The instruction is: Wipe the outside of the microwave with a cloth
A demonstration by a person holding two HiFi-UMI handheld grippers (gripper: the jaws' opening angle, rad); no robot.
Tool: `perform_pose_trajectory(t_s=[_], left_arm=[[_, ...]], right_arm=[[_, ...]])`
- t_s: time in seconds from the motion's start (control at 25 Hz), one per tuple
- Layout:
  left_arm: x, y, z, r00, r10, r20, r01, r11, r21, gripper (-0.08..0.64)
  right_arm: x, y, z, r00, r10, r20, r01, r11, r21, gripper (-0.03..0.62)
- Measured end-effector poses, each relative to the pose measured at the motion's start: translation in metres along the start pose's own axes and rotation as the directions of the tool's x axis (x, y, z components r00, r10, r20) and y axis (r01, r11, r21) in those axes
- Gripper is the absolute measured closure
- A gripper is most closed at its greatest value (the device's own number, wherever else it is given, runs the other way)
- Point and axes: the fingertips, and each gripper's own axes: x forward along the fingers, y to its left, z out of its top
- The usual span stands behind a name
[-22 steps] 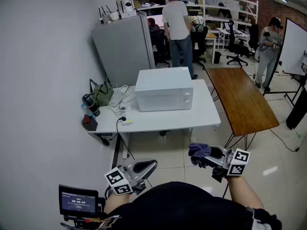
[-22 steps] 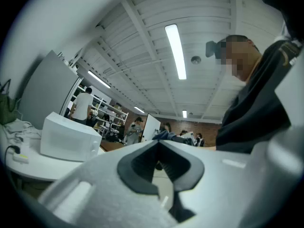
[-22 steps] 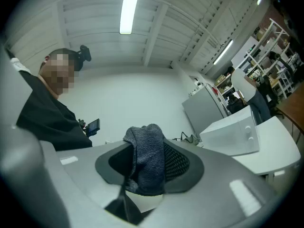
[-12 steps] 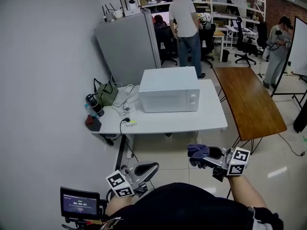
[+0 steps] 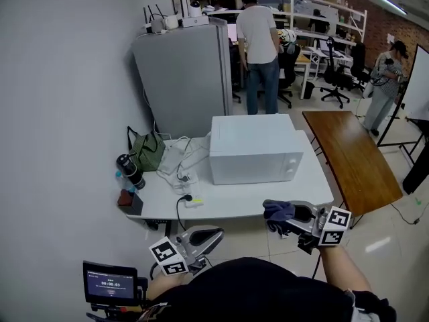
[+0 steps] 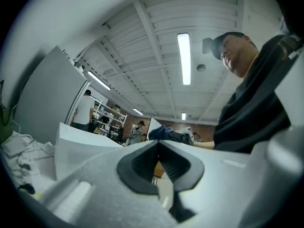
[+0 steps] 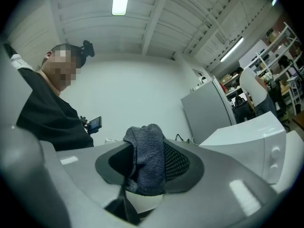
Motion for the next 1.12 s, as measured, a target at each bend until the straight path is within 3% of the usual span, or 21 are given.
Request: perform_pose_trajectory(t_s=[0.2, 0.36, 0.56, 0.68, 0.8, 0.92, 1.04, 1.12], left_arm=[[0.004, 0.060, 0.025, 0.999, -0.033, -0.003, 0.033, 0.999, -0.022, 0.557], [0.023, 0.091, 0.020, 1.000, -0.030, -0.008, 0.030, 0.998, -0.058, 0.557], [0.052, 0.145, 0.002, 0.999, 0.030, -0.032, -0.031, 0.999, -0.025, 0.557], [0.058, 0.185, 0.005, 0.991, 0.135, -0.004, -0.135, 0.991, -0.024, 0.557], [0.063, 0.206, 0.022, 0.973, 0.231, 0.025, -0.230, 0.973, -0.029, 0.557], [0.058, 0.218, 0.029, 0.952, 0.304, 0.040, -0.302, 0.952, -0.053, 0.557], [0.041, 0.227, 0.025, 0.928, 0.371, 0.046, -0.368, 0.928, -0.056, 0.557], [0.026, 0.235, 0.019, 0.912, 0.406, 0.051, -0.405, 0.914, -0.040, 0.557]], right_arm=[[0.038, -0.035, 0.020, 0.999, -0.043, -0.020, 0.043, 0.999, 0.001, 0.434], [0.033, -0.075, 0.020, 0.996, -0.077, -0.034, 0.078, 0.996, 0.030, 0.434], [0.038, -0.148, 0.016, 0.999, -0.040, -0.031, 0.038, 0.998, -0.048, 0.434], [0.071, -0.196, 0.020, 0.990, 0.048, -0.134, -0.069, 0.985, -0.159, 0.434], [0.115, -0.233, 0.056, 0.956, 0.117, -0.270, -0.197, 0.936, -0.293, 0.434], [0.174, -0.268, 0.090, 0.910, 0.095, -0.403, -0.268, 0.877, -0.399, 0.434], [0.239, -0.289, 0.099, 0.836, 0.023, -0.548, -0.334, 0.813, -0.477, 0.434], [0.284, -0.310, 0.086, 0.775, -0.049, -0.630, -0.388, 0.751, -0.535, 0.434]])
